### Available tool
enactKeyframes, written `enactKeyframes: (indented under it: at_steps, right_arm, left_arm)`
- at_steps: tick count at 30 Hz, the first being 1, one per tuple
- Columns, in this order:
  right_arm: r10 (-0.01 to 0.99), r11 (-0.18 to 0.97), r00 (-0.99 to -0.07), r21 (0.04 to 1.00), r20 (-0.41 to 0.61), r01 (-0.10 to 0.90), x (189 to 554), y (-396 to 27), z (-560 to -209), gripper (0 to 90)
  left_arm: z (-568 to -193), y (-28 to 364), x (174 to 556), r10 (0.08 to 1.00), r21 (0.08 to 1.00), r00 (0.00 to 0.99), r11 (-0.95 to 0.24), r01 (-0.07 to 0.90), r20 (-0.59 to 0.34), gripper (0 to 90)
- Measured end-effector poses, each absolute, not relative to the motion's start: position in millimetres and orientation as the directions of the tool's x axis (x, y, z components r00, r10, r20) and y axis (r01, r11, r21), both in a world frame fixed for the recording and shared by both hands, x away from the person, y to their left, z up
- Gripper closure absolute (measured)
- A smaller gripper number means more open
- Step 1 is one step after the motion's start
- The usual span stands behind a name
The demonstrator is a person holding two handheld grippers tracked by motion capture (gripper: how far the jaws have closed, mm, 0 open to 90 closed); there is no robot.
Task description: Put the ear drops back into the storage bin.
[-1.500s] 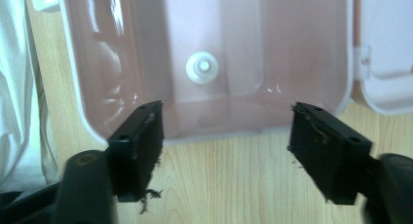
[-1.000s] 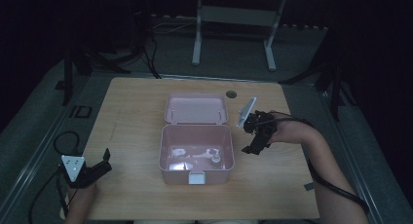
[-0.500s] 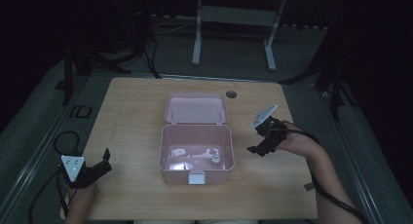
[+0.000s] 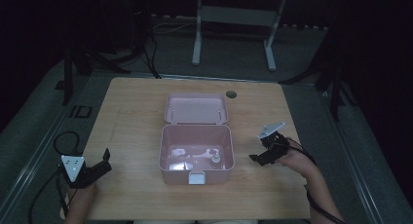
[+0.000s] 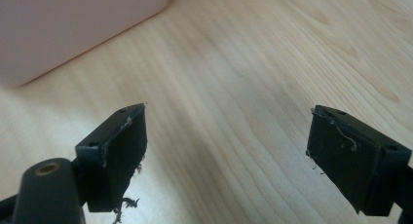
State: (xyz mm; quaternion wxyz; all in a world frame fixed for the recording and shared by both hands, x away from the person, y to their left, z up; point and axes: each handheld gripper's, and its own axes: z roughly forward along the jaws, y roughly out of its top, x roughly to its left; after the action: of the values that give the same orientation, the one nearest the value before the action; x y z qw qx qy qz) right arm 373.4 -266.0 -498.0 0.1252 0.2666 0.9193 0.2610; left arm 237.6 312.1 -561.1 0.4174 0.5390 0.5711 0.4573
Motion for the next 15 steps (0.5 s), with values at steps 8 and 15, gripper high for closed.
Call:
enactKeyframes:
  at_steps: [8,15]
  right_arm:
    - [0.669,0.6,-0.739,0.643,-0.077,0.477,357.1,-283.6,-518.0,14.0]
    - [0.786,0.471,-0.61,0.738,-0.103,0.483,342.1,-296.6,-527.7,13.8]
  left_arm:
    - [-561.2,312.1,237.5,0.997,0.972,-0.071,0.002,0.233,0.015,0.3]
    - [-561.3,311.6,237.4,0.997,0.973,-0.072,0.001,0.232,0.017,0.3]
